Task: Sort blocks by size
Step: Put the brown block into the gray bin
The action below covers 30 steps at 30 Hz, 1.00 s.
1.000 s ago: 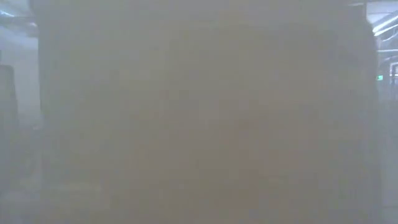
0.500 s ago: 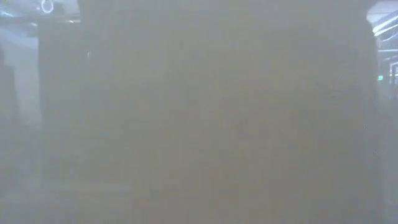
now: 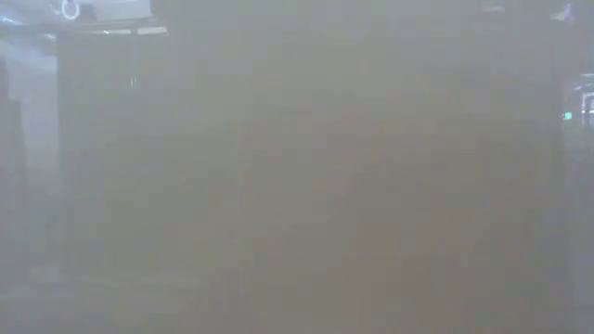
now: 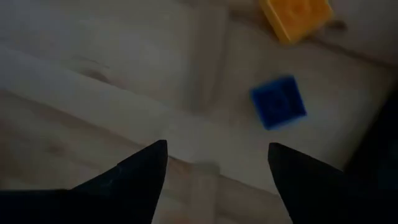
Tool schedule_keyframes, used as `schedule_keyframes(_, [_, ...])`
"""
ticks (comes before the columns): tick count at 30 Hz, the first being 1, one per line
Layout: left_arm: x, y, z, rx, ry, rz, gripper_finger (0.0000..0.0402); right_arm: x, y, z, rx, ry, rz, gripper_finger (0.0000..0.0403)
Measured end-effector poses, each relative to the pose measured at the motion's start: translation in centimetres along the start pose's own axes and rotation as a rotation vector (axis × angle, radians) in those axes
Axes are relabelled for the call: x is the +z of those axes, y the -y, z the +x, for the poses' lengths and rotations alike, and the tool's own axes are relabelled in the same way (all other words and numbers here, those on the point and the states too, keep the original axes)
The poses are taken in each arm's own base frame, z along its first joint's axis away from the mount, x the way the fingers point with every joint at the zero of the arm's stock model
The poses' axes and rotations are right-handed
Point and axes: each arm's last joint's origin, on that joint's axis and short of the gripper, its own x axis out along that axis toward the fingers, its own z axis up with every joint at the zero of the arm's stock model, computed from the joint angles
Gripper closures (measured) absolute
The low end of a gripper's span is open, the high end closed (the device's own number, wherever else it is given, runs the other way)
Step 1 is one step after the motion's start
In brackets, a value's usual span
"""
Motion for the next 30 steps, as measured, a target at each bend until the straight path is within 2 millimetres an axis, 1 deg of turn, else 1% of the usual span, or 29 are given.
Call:
schedule_keyframes(4, [-0.3,0.9,-0.2,-0.007,0.004,-0.007,0.0136,-1.5,0.1,1.3,-0.082,-0.045,0.018,0.0111])
schedule_keyframes(9, [-0.2,1.7,-0.4,-0.048,0.032,-0.001,0.0136,-3.3,-0.9,3.0,-0.079,-0.068,-0.021,0.0117])
schedule_keyframes(13, [0.4,1.9,-0.4,-0.068,0.086,-0.017,0.0136,-4.2,-1.8,4.6,-0.083,-0.076,-0.012,0.0127])
schedule_keyframes(17, [0.7,2.0,-0.5,-0.077,0.115,-0.029,0.0136,-4.9,-2.5,6.2,-0.108,-0.099,-0.002,0.0146])
schedule_keyframes(21, [0.5,2.2,-0.5,-0.111,0.097,-0.032,0.0136,-5.5,-2.9,7.3,-0.116,-0.121,-0.007,0.0182])
schedule_keyframes(23, [0.5,2.4,-0.6,-0.151,0.088,-0.026,0.0136,-5.8,-3.1,7.5,-0.117,-0.119,-0.007,0.0215])
schedule_keyframes(26, [0.3,2.9,-0.7,-0.229,0.063,0.029,0.0136,-6.0,-3.4,7.3,-0.111,-0.112,-0.005,0.028])
schedule_keyframes(27, [0.2,3.0,-0.7,-0.25,0.055,0.045,0.0136,-6.0,-3.5,7.1,-0.111,-0.104,-0.006,0.0286])
schedule_keyframes(30, [0.0,3.1,-0.7,-0.264,0.036,0.061,0.0136,-5.9,-3.6,6.6,-0.104,-0.076,-0.008,0.0286])
